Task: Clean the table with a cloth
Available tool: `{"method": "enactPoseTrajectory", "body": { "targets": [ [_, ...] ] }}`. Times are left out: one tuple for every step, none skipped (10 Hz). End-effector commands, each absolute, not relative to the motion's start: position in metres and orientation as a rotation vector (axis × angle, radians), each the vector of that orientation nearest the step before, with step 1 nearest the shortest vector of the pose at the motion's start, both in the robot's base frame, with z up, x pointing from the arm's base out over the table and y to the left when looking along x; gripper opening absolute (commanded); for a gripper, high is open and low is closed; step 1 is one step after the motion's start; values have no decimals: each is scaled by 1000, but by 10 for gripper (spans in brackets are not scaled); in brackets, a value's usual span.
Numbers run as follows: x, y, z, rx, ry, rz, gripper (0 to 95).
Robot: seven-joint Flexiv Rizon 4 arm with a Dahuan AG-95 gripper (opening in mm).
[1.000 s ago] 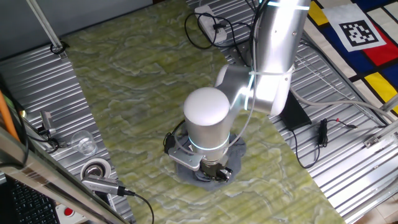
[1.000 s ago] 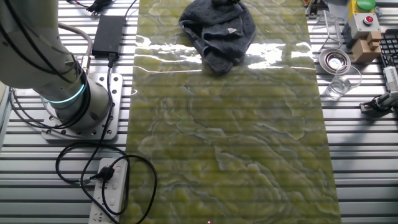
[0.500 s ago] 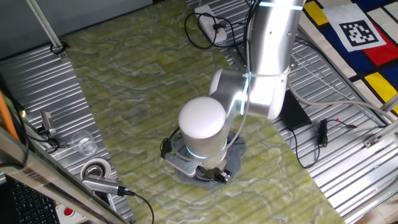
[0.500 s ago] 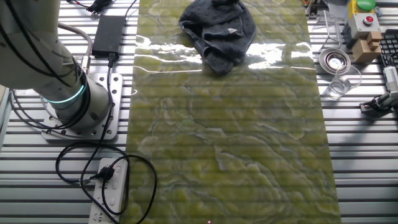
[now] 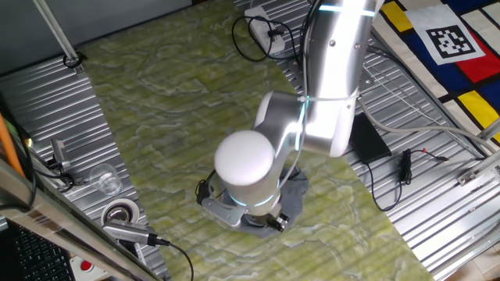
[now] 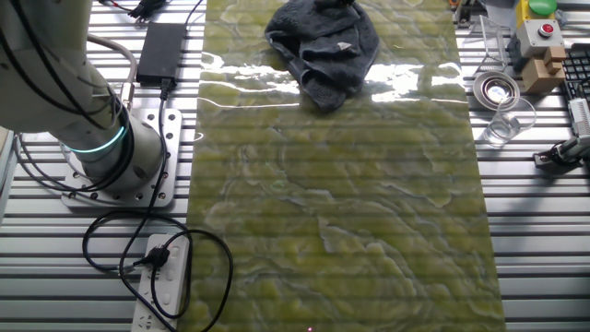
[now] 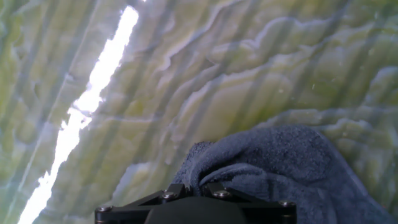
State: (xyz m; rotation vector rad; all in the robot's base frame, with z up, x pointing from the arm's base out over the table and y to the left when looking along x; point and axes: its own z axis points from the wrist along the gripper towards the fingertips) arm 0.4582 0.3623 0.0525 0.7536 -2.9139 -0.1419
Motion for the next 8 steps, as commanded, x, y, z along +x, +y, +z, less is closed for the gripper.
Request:
{"method": "enactPoseTrajectory", "body": {
  "targets": [
    [457, 361, 53, 686, -2928, -132, 0],
    [457, 361, 53, 641, -2931, -131, 0],
    [457, 361, 53, 610, -2940, -127, 0],
    [457, 361, 53, 570, -2948, -120, 0],
    [457, 361, 53, 550, -2947, -124, 0],
    [457, 361, 53, 551, -2940, -132, 0],
    [457, 361, 53, 563, -2948, -131, 0],
    [457, 361, 53, 589, -2972, -131, 0]
  ]
}}
